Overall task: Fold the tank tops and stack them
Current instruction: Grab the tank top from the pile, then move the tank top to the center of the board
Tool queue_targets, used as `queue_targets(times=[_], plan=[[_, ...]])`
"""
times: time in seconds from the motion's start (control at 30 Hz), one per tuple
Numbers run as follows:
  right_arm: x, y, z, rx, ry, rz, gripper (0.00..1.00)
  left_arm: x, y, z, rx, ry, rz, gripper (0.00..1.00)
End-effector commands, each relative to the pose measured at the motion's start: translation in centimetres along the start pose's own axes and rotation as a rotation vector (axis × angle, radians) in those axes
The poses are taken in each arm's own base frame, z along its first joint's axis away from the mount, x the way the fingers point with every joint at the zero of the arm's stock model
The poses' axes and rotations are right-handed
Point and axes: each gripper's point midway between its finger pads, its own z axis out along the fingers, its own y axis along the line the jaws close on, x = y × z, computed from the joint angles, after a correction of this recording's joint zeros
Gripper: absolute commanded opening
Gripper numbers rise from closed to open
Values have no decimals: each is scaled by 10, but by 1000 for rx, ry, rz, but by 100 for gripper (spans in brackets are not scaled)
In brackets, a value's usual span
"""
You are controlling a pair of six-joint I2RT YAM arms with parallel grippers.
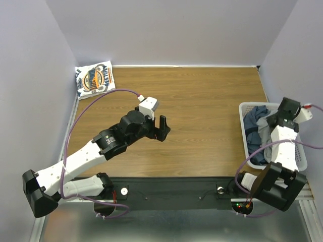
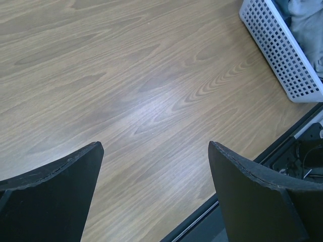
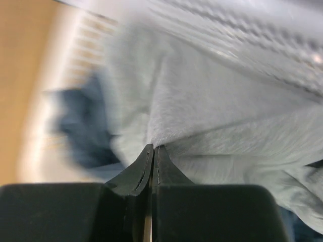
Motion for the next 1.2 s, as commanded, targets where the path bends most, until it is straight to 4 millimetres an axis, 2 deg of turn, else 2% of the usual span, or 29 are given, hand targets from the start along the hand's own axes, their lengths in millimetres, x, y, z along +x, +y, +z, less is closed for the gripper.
queue_targets(times=[0.0,0.03,0.1,0.17,0.2,0.3,0.33,0.37,0.4,0.43,0.47,0.53,0.57,0.63,0.67,0.7,0.73,0.77,0.83,0.87,0.9,0.93,0.97,1.0,1.03,1.07,1.13,1.17], plan=[[-87,76,-76,-321,-147,42,1,-34,-3,-15,11,-105,-18,97],[-103,98,-104,-424,-148,36,0,-40,-1,-18,6,-124,-29,97],[-114,119,-130,-527,-147,31,0,-45,3,-20,-8,-142,-43,97],[-114,151,-170,-698,-111,3,0,-54,7,-23,-22,-170,-65,97],[-127,167,-198,-783,-142,-3,0,-59,13,-24,-45,-187,-77,96],[-123,202,-251,-956,-132,-55,0,-74,23,-31,-78,-237,-121,96],[-129,212,-280,-1040,-144,-63,0,-79,28,-33,-95,-256,-135,96],[-124,224,-296,-1099,-120,-80,0,-85,33,-38,-115,-281,-148,96],[-123,229,-310,-1145,-108,-85,0,-89,37,-40,-128,-296,-170,96],[-127,235,-337,-1230,-104,-83,0,-96,42,-43,-146,-318,-183,96],[-123,240,-350,-1275,-87,-93,0,-100,44,-46,-153,-335,-193,96],[-117,253,-364,-1332,-57,-103,0,-110,49,-52,-171,-372,-224,96],[-108,264,-377,-1376,-26,-123,0,-115,55,-55,-189,-390,-237,95],[-100,277,-387,-1399,-17,-142,0,-123,58,-60,-198,-422,-266,96],[-91,284,-414,-1465,0,-162,0,-127,63,-61,-215,-437,-277,96],[-82,292,-423,-1482,12,-177,0,-129,65,-63,-222,-445,-286,96],[-64,308,-418,-1469,41,-222,0,-132,66,-64,-223,-457,-298,96],[-47,316,-450,-1526,55,-238,0,-135,70,-66,-234,-471,-308,95],[-16,327,-464,-1524,58,-313,0,-139,73,-68,-243,-487,-319,95],[22,341,-468,-1497,91,-362,0,-138,77,-67,-259,-487,-329,95],[44,344,-467,-1482,107,-396,0,-140,79,-67,-264,-492,-334,95],[72,353,-456,-1442,125,-439,0,-139,81,-67,-273,-490,-336,95],[98,352,-460,-1441,154,-479,0,-139,84,-67,-285,-493,-350,95],[132,351,-440,-1391,186,-538,0,-136,90,-67,-306,-493,-360,94],[150,350,-428,-1346,182,-559,0,-135,92,-67,-313,-495,-371,94],[178,344,-420,-1319,207,-602,0,-132,97,-69,-334,-501,-383,94],[207,338,-403,-1292,234,-615,1,-126,104,-69,-356,-504,-418,93],[233,322,-381,-1249,258,-654,4,-118,110,-66,-369,-495,-438,93]])
